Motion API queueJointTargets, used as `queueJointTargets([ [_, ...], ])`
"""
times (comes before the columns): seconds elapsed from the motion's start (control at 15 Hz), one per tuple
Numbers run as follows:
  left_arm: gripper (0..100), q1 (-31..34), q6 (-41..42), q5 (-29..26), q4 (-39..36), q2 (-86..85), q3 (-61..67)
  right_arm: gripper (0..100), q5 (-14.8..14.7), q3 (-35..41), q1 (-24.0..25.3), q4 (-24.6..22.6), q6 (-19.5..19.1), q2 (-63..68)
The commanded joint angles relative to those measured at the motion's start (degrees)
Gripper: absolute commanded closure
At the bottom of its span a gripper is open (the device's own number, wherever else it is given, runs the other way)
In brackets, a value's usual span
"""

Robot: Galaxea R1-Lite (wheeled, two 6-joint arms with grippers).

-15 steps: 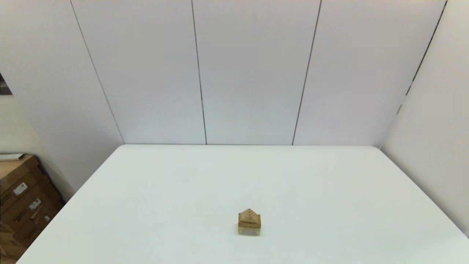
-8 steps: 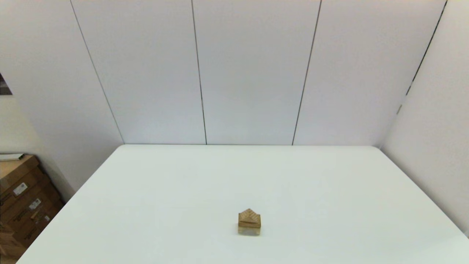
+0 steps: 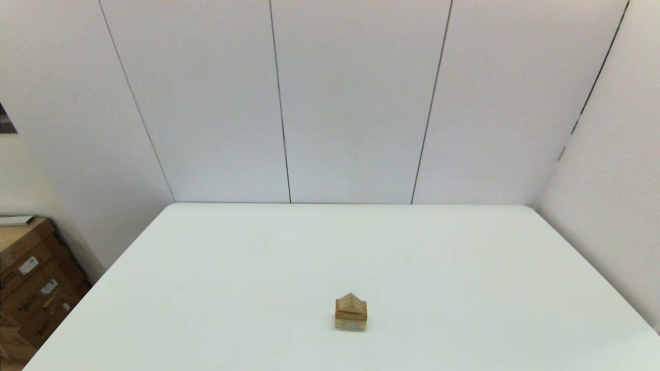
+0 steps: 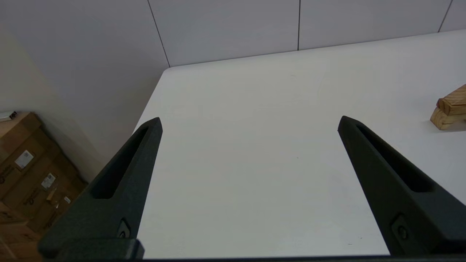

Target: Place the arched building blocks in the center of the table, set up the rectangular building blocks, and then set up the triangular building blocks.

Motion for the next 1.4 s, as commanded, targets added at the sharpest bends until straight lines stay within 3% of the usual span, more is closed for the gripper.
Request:
queueJointTargets([
  [0.07,0,0.00,-1.97,-0.18,-0.09,0.07,0.00,0,0.05,0.09,0.06,-0.02,-0.03,-0.01],
  [1.4,0,0.00,-2.94,0.44,-0.09,0.07,0.00,0,0.05,0.09,0.06,-0.02,-0.03,-0.01],
])
